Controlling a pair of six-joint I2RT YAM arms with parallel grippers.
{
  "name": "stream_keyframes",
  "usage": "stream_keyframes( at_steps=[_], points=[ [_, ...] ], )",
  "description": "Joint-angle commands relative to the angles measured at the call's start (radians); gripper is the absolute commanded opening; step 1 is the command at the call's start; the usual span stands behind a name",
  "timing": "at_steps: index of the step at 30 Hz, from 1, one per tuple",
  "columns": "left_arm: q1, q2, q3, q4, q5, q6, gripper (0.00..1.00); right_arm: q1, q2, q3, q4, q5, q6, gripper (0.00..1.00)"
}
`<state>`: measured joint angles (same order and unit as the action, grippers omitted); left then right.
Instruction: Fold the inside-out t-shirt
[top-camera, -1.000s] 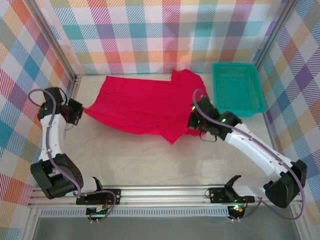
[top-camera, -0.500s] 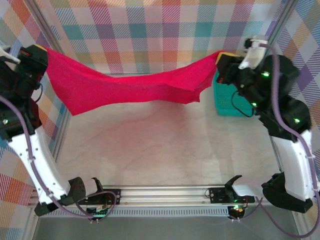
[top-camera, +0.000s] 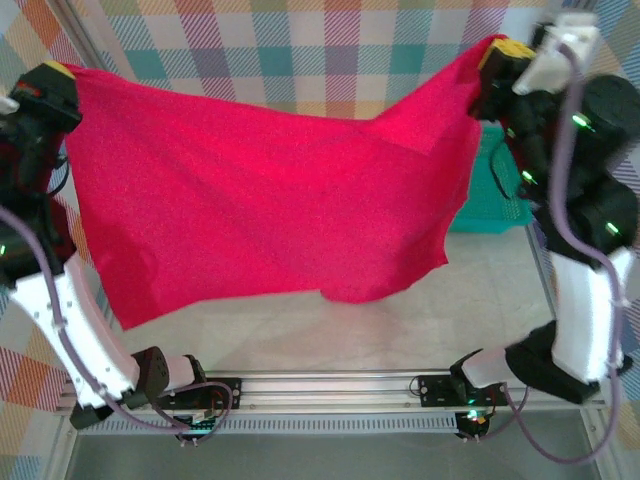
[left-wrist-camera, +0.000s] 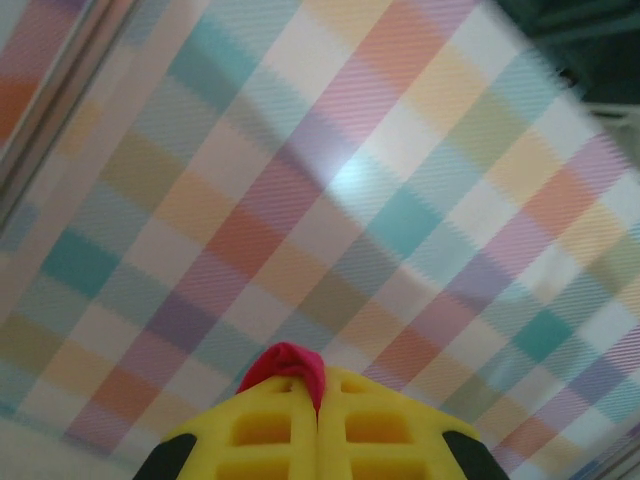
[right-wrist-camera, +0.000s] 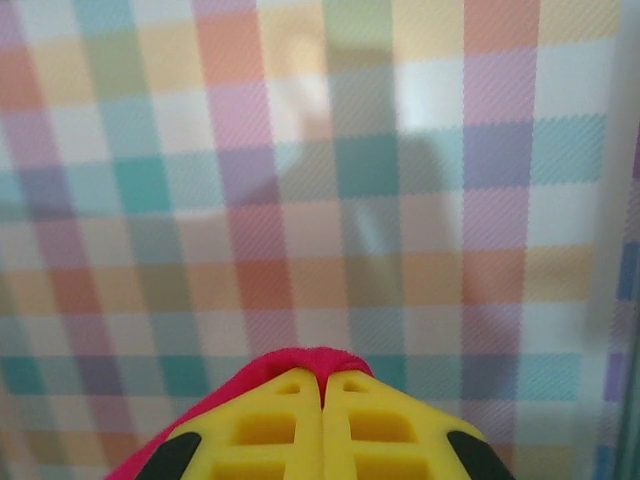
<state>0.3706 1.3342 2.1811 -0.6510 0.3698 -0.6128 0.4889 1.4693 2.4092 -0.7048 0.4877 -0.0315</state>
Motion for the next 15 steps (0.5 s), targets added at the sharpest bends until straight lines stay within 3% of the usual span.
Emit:
stream_keyframes(
  at_steps=[1,4,8,12,15],
  points=[
    [-0.041,0.057,-0.214,0.120,0.022,-0.009,0.00,-0.085,0.150,-0.021,-0.033,-0.027,0.027,0.00],
    [-0.120,0.089,-0.401,0.211,-0.023,0.021,0.00,-0.120,0.253,-0.068,-0.013,-0.066,0.071,0.00],
    [-0.182,0.246,-0.496,0.256,-0.095,0.064,0.00,-0.138,0.422,-0.069,0.004,-0.080,0.121,0.00],
    [-0.189,0.500,-0.465,0.277,-0.126,0.071,0.00,-0.147,0.634,-0.004,-0.008,-0.082,0.151,0.00],
    [-0.200,0.717,-0.352,0.229,-0.142,0.075,0.00,-0.155,0.806,0.057,-0.033,-0.073,0.188,0.00]
  ],
)
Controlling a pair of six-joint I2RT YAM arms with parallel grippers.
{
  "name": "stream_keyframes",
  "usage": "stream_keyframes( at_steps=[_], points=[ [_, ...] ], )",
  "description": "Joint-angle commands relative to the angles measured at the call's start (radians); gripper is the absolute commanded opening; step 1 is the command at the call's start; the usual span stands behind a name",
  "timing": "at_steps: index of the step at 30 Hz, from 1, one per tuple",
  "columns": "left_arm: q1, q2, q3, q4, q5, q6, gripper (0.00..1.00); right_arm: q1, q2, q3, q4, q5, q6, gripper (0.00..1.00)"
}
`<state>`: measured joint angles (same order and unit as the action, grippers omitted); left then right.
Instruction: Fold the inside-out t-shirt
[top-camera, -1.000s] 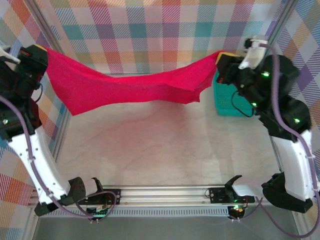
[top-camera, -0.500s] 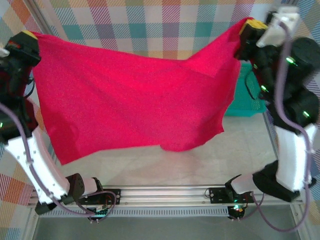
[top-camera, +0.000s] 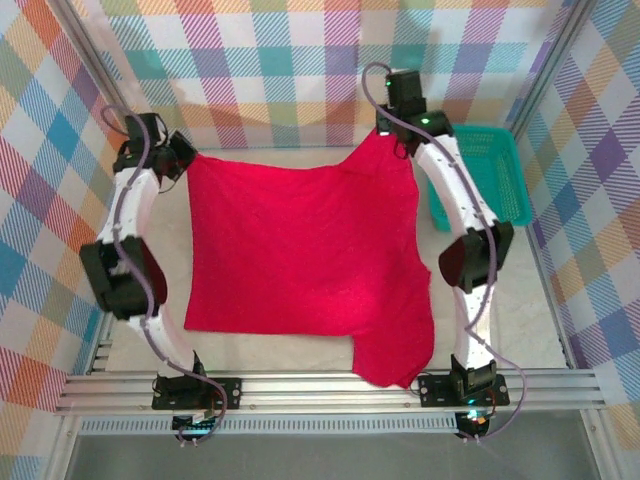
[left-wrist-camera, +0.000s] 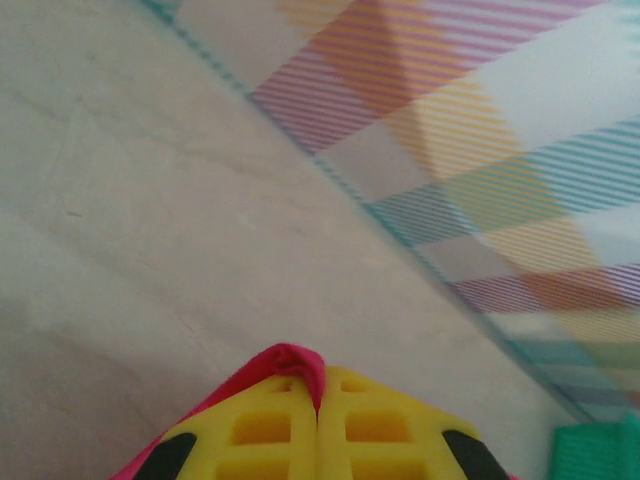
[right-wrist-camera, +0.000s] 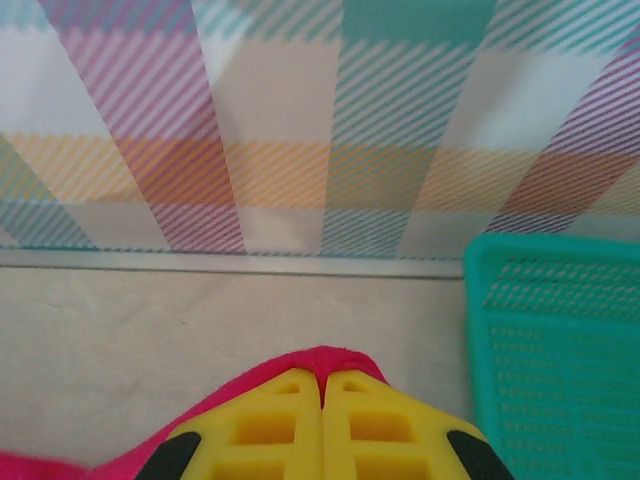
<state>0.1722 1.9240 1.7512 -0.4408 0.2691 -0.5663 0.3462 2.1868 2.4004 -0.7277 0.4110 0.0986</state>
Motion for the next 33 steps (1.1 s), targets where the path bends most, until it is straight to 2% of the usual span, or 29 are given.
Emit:
stream_keyframes(
  at_steps=[1,6,10,16,21,22,23,24,25,27,28,30,32,33],
  points=[
    [-0.006,0.217,0.142,-0.025,-0.046,0.029,0.00,-0.015,0.149,0.090,-0.019,0.005,0.072,0.00],
    [-0.031,0.500,0.406,-0.181,-0.088,0.045,0.00,-0.022,0.402,0.257,-0.021,0.064,0.077,0.00],
    [-0.030,0.640,0.601,-0.273,-0.131,0.048,0.00,-0.034,0.487,0.281,0.085,0.135,0.063,0.00],
    [-0.012,0.727,0.773,-0.313,-0.160,0.037,0.00,-0.053,0.501,0.272,0.201,0.144,0.087,0.00],
    [0.010,0.708,0.795,-0.292,-0.170,-0.005,0.00,-0.054,0.492,0.269,0.302,0.150,0.093,0.00],
    [0.018,0.702,0.795,-0.280,-0.156,-0.023,0.03,-0.055,0.492,0.272,0.327,0.153,0.092,0.00],
    [0.026,0.700,0.794,-0.268,-0.135,-0.037,0.13,-0.055,0.490,0.273,0.352,0.158,0.090,0.01],
    [0.035,0.694,0.795,-0.261,-0.116,-0.056,0.26,-0.056,0.489,0.276,0.372,0.160,0.092,0.06],
    [0.043,0.688,0.795,-0.264,-0.113,-0.066,0.36,-0.055,0.486,0.285,0.384,0.154,0.093,0.16],
    [0.051,0.662,0.794,-0.304,-0.144,-0.072,0.51,-0.055,0.478,0.306,0.372,0.119,0.092,0.47],
    [0.050,0.637,0.789,-0.345,-0.192,-0.069,0.54,-0.053,0.463,0.313,0.346,0.104,0.097,0.61],
    [0.042,0.574,0.745,-0.410,-0.275,-0.075,0.54,-0.055,0.423,0.314,0.268,0.071,0.124,0.72],
    [0.018,0.457,0.604,-0.402,-0.321,-0.077,0.55,-0.052,0.374,0.311,0.150,-0.005,0.173,0.76],
    [0.000,0.375,0.468,-0.359,-0.314,-0.086,0.55,-0.050,0.342,0.295,0.083,-0.053,0.205,0.76]
  ],
)
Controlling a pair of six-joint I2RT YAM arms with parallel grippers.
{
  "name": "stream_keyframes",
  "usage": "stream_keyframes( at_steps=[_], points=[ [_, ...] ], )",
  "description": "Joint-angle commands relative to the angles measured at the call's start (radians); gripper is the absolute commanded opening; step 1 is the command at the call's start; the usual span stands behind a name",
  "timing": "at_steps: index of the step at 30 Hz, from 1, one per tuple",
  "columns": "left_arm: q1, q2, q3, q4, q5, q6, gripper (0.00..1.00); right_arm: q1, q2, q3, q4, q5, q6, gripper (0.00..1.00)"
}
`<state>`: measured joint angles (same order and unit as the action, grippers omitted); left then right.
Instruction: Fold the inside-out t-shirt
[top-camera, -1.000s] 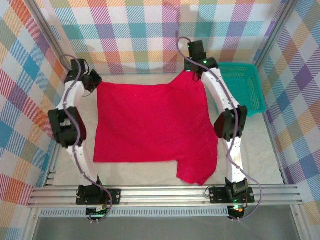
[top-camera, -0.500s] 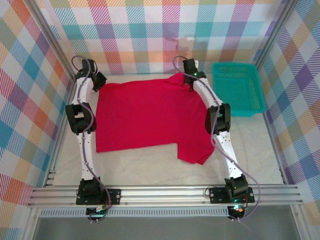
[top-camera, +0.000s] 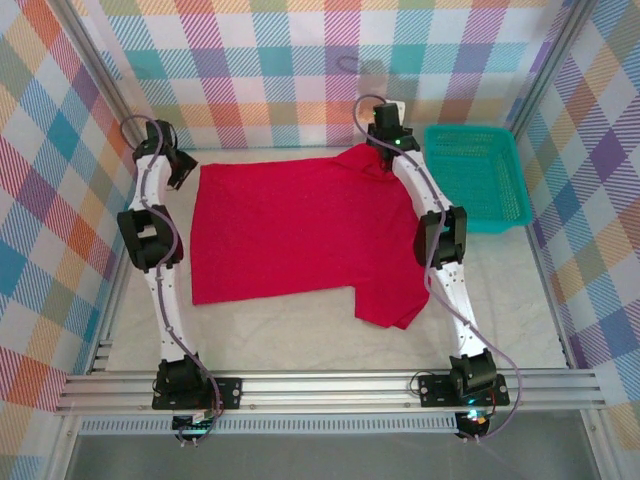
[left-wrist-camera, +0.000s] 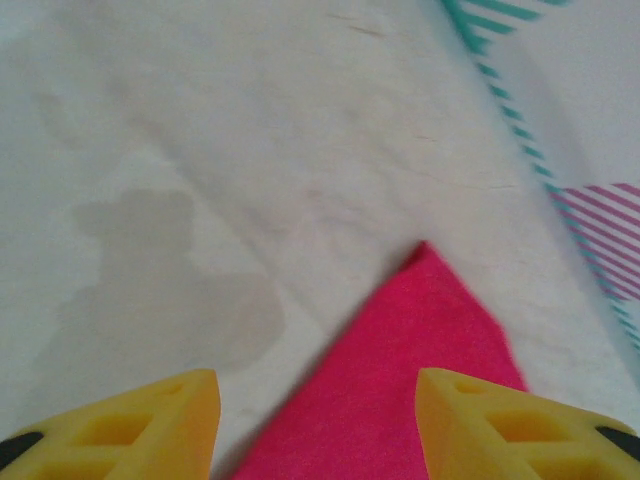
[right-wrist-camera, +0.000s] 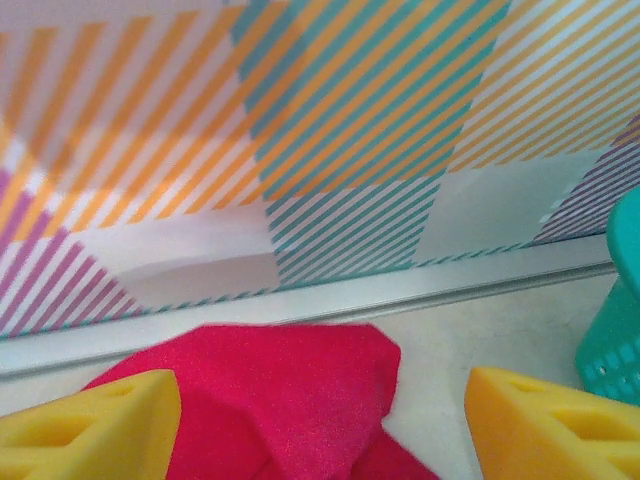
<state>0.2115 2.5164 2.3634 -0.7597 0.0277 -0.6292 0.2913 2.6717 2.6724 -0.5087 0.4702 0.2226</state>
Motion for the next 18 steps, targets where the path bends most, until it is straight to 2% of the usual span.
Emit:
stream_keyframes(
  at_steps=[1,4,7,12,18],
  points=[
    [-0.060,-0.303,-0.296,0.033,-0.034,-0.037,0.55,0.005,-0.178,-0.017,-0.187,-0.177,0.107,0.74],
    [-0.141,-0.500,-0.697,0.265,0.107,-0.088,0.55,0.018,-0.301,-0.218,-0.257,-0.368,0.156,0.66],
    [-0.209,-0.568,-0.923,0.364,0.196,-0.107,0.54,0.044,-0.427,-0.491,-0.247,-0.450,0.178,0.57],
    [-0.211,-0.602,-1.105,0.396,0.233,-0.099,0.53,0.054,-0.641,-1.002,-0.073,-0.504,0.251,0.52],
    [-0.160,-0.647,-1.222,0.377,0.233,-0.065,0.52,0.084,-0.790,-1.368,-0.002,-0.537,0.348,0.52]
  ],
)
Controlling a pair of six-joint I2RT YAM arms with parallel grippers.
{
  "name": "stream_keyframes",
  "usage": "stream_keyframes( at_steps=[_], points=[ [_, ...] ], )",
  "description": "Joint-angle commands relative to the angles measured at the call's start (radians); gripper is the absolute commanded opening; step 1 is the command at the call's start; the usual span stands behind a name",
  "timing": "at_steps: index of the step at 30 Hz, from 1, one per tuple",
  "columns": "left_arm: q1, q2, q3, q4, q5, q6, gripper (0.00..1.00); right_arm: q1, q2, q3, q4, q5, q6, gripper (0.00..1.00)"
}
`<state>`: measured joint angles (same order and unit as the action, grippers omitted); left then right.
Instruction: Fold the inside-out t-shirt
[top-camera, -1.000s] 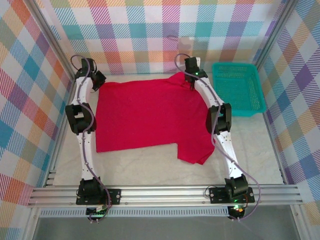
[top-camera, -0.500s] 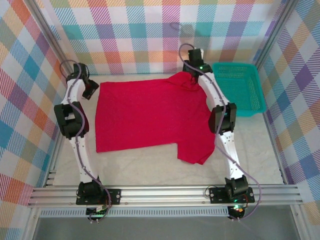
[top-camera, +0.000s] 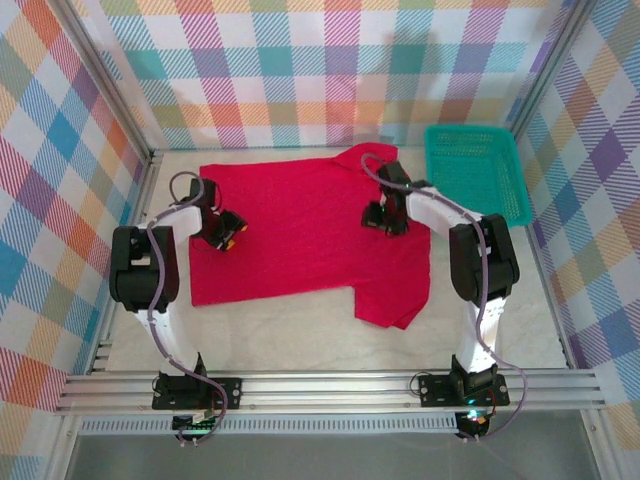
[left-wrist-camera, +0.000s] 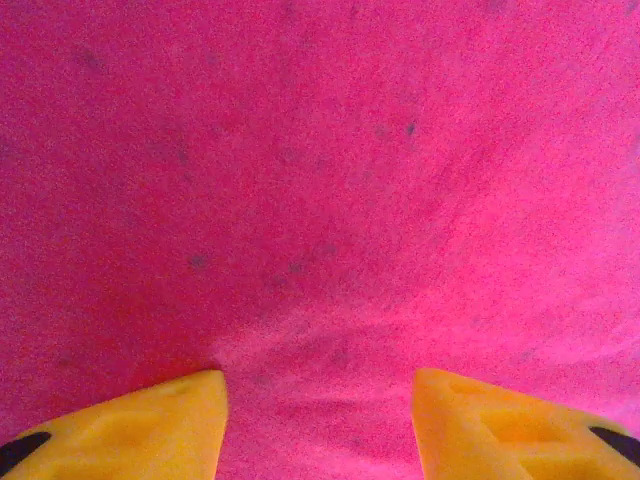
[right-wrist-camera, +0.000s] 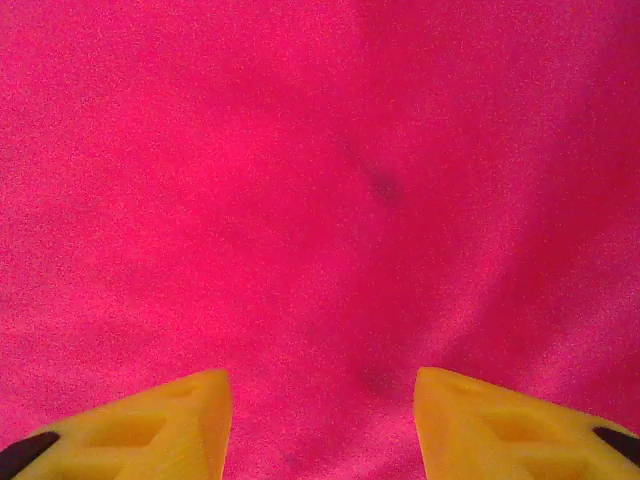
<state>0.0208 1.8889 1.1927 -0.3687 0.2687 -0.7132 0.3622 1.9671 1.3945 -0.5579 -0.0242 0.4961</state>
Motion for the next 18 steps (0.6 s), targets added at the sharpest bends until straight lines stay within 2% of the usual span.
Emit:
stream_keyframes(
  at_steps=[1,3,6,12,15,18],
  points=[
    [0.045,-0.028,-0.071,-0.019,-0.006,0.024,0.52,0.029,-0.100,-0.142,0.048,-0.044,0.084,0.51],
    [0.073,-0.052,-0.120,-0.019,-0.004,0.026,0.52,0.068,-0.127,-0.226,0.038,-0.050,0.096,0.51],
    [0.117,-0.115,-0.200,-0.023,0.007,0.030,0.51,0.156,-0.173,-0.351,0.005,0.006,0.130,0.51],
    [0.184,-0.287,-0.296,-0.115,-0.051,0.081,0.51,0.320,-0.363,-0.607,-0.023,0.069,0.311,0.47],
    [0.189,-0.352,-0.292,-0.134,-0.083,0.088,0.52,0.363,-0.493,-0.615,-0.072,0.112,0.354,0.47],
    [0.185,-0.340,-0.243,-0.128,-0.072,0.081,0.53,0.359,-0.552,-0.513,-0.101,0.213,0.292,0.50]
  ],
)
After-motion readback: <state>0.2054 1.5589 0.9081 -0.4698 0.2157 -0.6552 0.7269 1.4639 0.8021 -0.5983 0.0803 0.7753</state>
